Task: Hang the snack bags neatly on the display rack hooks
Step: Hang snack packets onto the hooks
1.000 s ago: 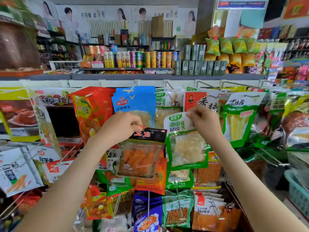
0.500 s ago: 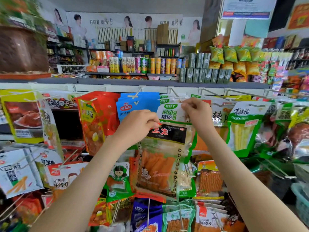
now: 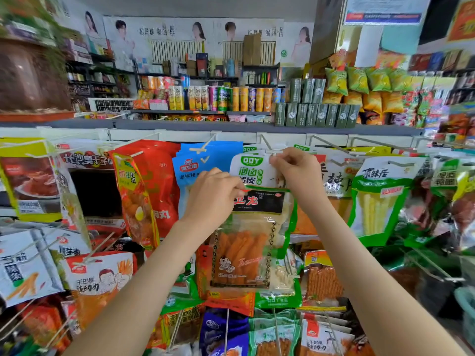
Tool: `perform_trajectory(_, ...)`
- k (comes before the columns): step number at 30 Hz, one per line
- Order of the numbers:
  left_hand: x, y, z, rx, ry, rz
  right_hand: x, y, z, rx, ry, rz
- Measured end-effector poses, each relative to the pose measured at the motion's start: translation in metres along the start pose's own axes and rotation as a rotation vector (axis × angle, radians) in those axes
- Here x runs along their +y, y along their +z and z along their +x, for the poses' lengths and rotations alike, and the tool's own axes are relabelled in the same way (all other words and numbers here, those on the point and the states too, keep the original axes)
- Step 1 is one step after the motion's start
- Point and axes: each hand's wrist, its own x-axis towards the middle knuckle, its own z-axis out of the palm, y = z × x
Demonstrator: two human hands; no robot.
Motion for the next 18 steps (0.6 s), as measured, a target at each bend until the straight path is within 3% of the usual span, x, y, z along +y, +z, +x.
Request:
perform_trajectory(9,-0.008,0.015,0.004,-0.02,-0.06,-0.022,0.002,0.001,0.006,-0.067,0.025,0.014)
perform_trajectory(14,-0.007,0.022,0.006,-0.034,-0.163,-0.021,0.016,0.011,0.013,-0.048,0.035,-0.095)
perform_trajectory(18,-0.005,0.031,0.005,0.011,-0.144,0.017,0.027,0.022,0.03,-0.004,0.016,-0.215)
